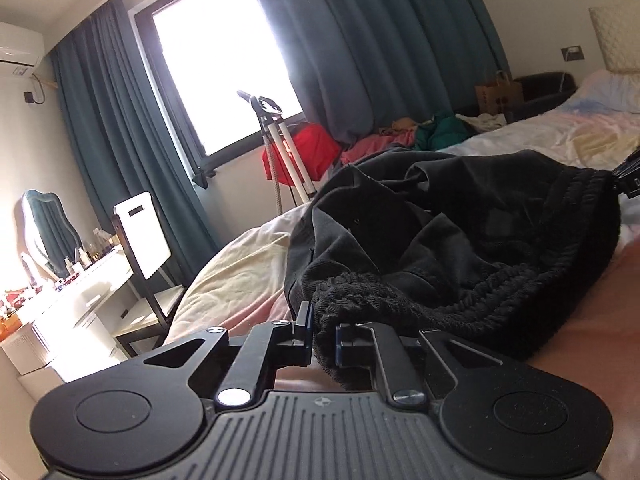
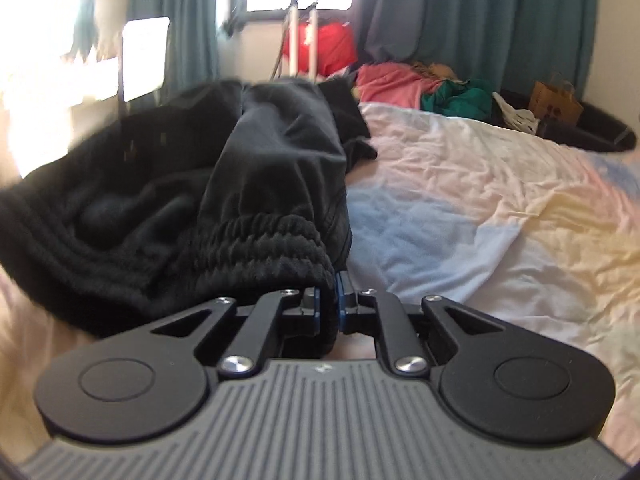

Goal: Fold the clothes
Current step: 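Grasp the waistband with the right gripper while the left gripper holds its edge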

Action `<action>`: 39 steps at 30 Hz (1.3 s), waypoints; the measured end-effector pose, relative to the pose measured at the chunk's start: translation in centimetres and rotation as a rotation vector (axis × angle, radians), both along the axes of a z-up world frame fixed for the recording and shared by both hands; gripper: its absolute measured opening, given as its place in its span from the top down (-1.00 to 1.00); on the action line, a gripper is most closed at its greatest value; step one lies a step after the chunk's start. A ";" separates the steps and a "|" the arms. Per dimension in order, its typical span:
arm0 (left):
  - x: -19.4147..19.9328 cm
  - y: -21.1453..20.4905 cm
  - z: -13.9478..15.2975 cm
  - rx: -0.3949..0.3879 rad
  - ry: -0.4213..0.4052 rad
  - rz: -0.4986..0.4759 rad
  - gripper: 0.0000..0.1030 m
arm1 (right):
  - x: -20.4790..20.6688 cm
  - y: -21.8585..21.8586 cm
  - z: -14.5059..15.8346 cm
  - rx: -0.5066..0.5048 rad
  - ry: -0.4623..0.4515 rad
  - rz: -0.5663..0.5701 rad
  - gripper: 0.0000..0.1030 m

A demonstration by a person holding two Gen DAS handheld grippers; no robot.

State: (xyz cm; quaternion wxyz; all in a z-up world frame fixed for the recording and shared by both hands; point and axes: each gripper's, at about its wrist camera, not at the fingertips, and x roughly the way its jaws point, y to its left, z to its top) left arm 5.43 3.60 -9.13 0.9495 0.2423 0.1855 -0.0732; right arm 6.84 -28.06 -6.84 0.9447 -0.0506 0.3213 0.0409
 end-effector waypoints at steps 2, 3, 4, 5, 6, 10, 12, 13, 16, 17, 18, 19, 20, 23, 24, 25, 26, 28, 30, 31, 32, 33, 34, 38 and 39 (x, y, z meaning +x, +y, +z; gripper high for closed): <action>0.0 0.3 -0.7 0.029 0.097 -0.011 0.81 | 0.3 0.2 -1.2 -0.026 0.093 0.026 0.78; 0.1 0.2 -1.5 0.049 0.155 -0.007 0.81 | 0.3 0.3 -1.7 -0.039 0.126 0.036 0.79; 0.4 0.2 -2.2 0.074 0.207 0.004 0.80 | 0.4 0.4 -2.2 -0.052 0.160 0.046 0.79; 0.8 0.3 -2.8 0.094 0.248 0.018 0.80 | 0.3 0.5 -2.4 -0.051 0.178 0.055 0.77; 1.1 0.3 -3.1 0.101 0.274 0.032 0.79 | 0.1 0.4 -2.2 -0.040 0.181 0.064 0.78; 1.0 1.9 -2.1 -0.009 0.340 0.063 0.73 | -2.1 -1.0 0.0 0.090 0.115 0.091 0.76; 0.3 2.7 -0.9 -0.085 0.358 0.070 0.65 | -3.2 -2.5 1.3 0.194 0.054 0.083 0.76; -0.1 3.3 -0.2 -0.133 0.363 0.069 0.60 | -3.4 -3.2 1.8 0.255 0.025 0.076 0.76; -1.4 4.9 1.6 -0.296 0.346 0.068 0.29 | -2.8 -4.9 2.5 0.417 -0.035 0.033 0.73; -1.5 5.2 2.1 -0.341 0.331 0.069 0.24 | -2.3 -5.3 2.4 0.456 -0.038 0.004 0.63; -1.7 5.6 2.7 -0.385 0.316 0.070 0.14 | -1.6 -5.7 2.1 0.491 -0.028 -0.026 0.56; -1.5 5.9 2.9 -0.429 0.313 0.080 0.01 | -0.9 -6.0 1.6 0.524 -0.009 -0.057 0.32; -1.1 6.2 3.1 -0.473 0.313 0.091 -0.05 | -0.1 -6.5 1.0 0.568 0.018 -0.086 0.00; 0.3 7.2 2.9 -0.593 0.339 0.146 -0.21 | 1.3 -7.4 -0.9 0.700 0.100 -0.149 -0.20; 1.0 7.5 2.5 -0.634 0.355 0.175 -0.32 | 1.6 -7.5 -1.3 0.722 0.116 -0.167 -0.20; 1.8 7.8 1.9 -0.681 0.376 0.206 -0.45 | 1.9 -7.5 -1.6 0.732 0.125 -0.182 -0.20; 2.6 8.1 1.3 -0.731 0.399 0.238 -0.48 | 2.2 -7.5 -1.9 0.731 0.129 -0.195 -0.20; 4.2 8.7 -0.1 -0.823 0.445 0.284 -0.43 | 3.0 -7.5 -2.7 0.732 0.144 -0.221 -0.22; 5.2 8.9 -1.3 -0.872 0.485 0.307 -0.32 | 4.1 -7.6 -3.9 0.757 0.163 -0.239 -0.28; 5.6 8.8 -1.8 -0.872 0.501 0.319 -0.34 | 4.4 -7.6 -4.4 0.768 0.176 -0.241 -0.28; 5.8 8.8 -2.2 -0.868 0.511 0.332 -0.35 | 4.7 -7.5 -4.9 0.769 0.191 -0.241 -0.28; 5.9 8.8 -2.5 -0.863 0.520 0.345 -0.36 | 5.0 -7.3 -5.4 0.771 0.207 -0.241 -0.28; 6.0 8.9 -2.8 -0.866 0.528 0.355 -0.36 | 5.3 -7.2 -5.9 0.773 0.222 -0.241 -0.29; 5.7 9.1 -3.1 -0.891 0.541 0.365 -0.34 | 5.0 -7.7 -6.2 0.817 0.248 -0.239 -0.31; 5.6 9.0 -3.1 -0.883 0.541 0.365 -0.33 | 4.8 -8.0 -6.2 0.839 0.254 -0.243 -0.31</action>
